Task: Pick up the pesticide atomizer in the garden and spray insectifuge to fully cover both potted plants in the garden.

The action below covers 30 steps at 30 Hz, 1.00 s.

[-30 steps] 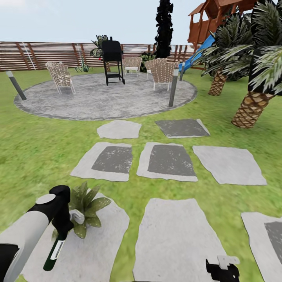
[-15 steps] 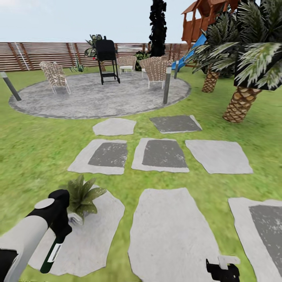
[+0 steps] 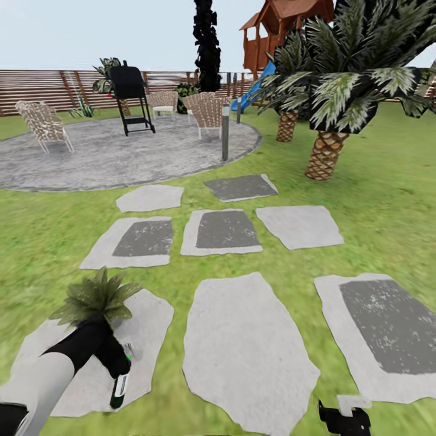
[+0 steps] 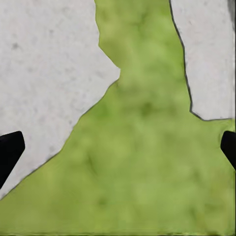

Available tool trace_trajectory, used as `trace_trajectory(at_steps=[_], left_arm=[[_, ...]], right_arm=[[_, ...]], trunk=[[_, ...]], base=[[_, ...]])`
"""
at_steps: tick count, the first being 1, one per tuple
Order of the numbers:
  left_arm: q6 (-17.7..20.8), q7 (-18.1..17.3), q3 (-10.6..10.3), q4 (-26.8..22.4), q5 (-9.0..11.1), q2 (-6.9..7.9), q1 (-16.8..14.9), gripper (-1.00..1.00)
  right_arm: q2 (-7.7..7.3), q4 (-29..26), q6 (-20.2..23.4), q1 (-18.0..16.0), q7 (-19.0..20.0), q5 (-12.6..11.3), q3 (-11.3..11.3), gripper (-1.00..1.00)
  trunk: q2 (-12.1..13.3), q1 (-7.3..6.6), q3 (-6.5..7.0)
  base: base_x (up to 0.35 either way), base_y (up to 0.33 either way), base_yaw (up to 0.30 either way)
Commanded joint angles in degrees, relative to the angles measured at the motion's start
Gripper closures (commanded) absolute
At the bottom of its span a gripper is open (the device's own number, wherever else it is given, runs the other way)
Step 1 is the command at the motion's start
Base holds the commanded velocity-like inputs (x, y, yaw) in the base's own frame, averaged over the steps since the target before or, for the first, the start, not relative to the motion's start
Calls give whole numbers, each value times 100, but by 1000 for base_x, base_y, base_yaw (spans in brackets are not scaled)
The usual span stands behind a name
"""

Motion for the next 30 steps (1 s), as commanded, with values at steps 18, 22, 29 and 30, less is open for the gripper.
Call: trace_trajectory(at_steps=[18,22,29,30], left_arm=[[-1788,874,-38,740,1294,-211,115,100],[-1705,825,-65,674,1260,-509,37,100],[-1700,807,-88,627,1174,-979,-379,100],[-1700,805,-91,626,1149,-1008,-423,100]], right_arm=[[25,-67,-18,-5,24,-77,25,-100],[2,-1258,14,-5,579,349,101,-100],[-69,-2121,266,-129,2022,2061,112,-100],[-69,-2182,387,-194,2239,2297,112,-100]], trunk=[[-2,-2,37],[-2,-2,37],[-2,-2,37],[-2,-2,37]], base=[[-6,0,-279],[0,0,-10],[0,0,0],[0,0,0]])
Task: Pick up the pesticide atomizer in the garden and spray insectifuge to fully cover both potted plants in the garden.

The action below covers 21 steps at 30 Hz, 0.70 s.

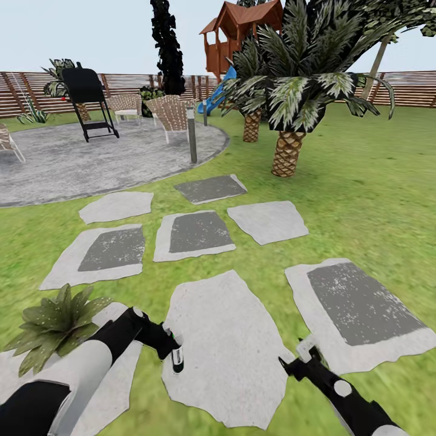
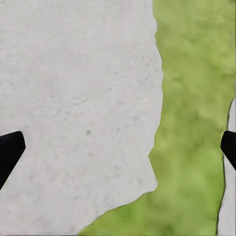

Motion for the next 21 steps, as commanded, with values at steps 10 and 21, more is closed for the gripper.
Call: trace_trajectory(at_steps=[10,21], left_arm=[[-39,-493,-364,-15,-467,-64,-66,100],[-78,-278,-741,-15,-479,-73,-50,100]], right_arm=[[106,-997,637,-245,1988,702,10,-100],[522,-1036,614,-246,2300,727,54,100]], trunk=[[-2,-1,-5],[-2,-1,-5]], base=[[0,0,0],[0,0,0]])
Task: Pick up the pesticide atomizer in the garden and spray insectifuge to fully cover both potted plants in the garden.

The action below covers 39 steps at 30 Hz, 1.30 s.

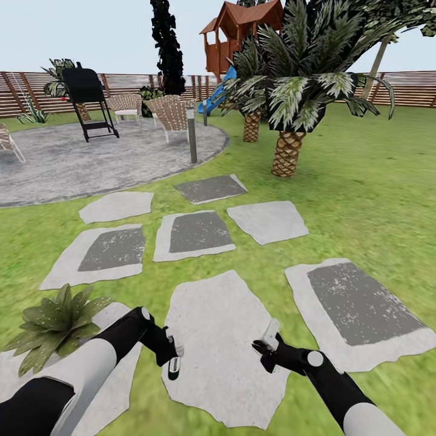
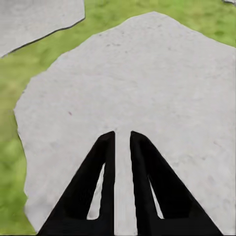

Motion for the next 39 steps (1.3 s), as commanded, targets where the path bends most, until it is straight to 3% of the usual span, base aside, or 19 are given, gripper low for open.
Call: trace_trajectory(at_steps=[1,4,10,16,18,20,23,25,32,36,39], left_arm=[[-5,-18,-9,-15,-2,1,0,100],[-374,50,-14,12,-8,-30,2,100],[-485,257,-15,55,7,-96,15,100],[-717,333,-15,64,-4,-230,16,100],[-735,432,-15,64,2,-255,16,100],[-748,477,-22,63,4,-273,76,100],[-915,484,-54,49,5,-275,163,100],[-1158,462,-81,61,5,-272,171,100],[-1431,113,-108,64,5,-286,174,100],[-1471,74,-395,69,15,-394,182,100],[-1474,72,-439,73,22,-490,183,100]], right_arm=[[44,-11,-36,-2,118,65,47,100],[184,-138,-40,-2,496,66,141,100],[571,-260,-37,-2,577,71,184,100],[744,-265,-35,-2,584,70,194,100],[799,-264,-34,-2,585,72,297,100],[820,-270,-30,-2,578,72,499,100],[826,-272,-28,-2,576,72,580,100],[827,-272,-28,-2,576,72,587,100],[810,-276,-28,-2,570,81,582,100],[801,-272,-28,-2,567,81,581,100],[801,-273,-28,-2,567,81,581,100]], trunk=[[-2,-1,-5],[-2,-1,-5],[-2,-1,-5],[-2,-1,-5],[-2,-1,-5],[-2,-1,-5],[-2,-1,-5],[-2,-1,-5],[-2,-1,-5],[-2,-1,-5],[-2,-1,-5]], base=[[0,0,0],[0,0,0],[0,0,0],[0,0,0],[0,0,0],[0,0,0],[0,0,0],[0,0,0],[0,0,0],[0,0,0],[0,0,0]])
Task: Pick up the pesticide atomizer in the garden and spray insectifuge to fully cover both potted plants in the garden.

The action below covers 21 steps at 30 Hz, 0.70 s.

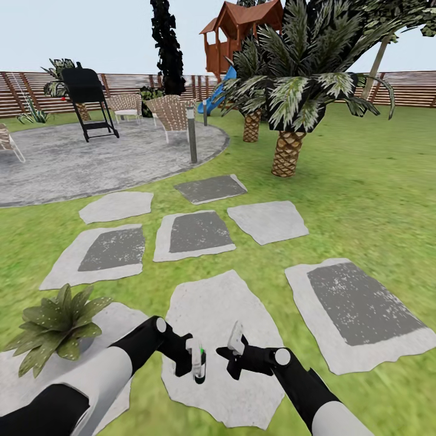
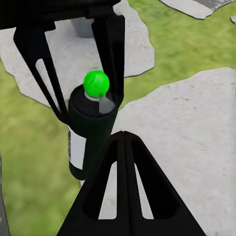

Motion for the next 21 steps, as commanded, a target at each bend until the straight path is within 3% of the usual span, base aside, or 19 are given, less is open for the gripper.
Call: trace_trajectory(at_steps=[1,9,21], left_arm=[[-45,-10,5,-6,-57,-23,-2,100],[-36,51,0,-14,-21,-190,-1,100],[-44,52,0,-14,-12,-283,-1,100]], right_arm=[[1,-4,-36,-2,1,60,-8,100],[1,-10,-37,-2,1,60,-8,100],[1,-12,-37,-2,1,60,-8,100]], trunk=[[-2,-1,-5],[-2,-1,-5],[-2,-1,-5]], base=[[0,0,0],[0,0,0],[0,0,0]])
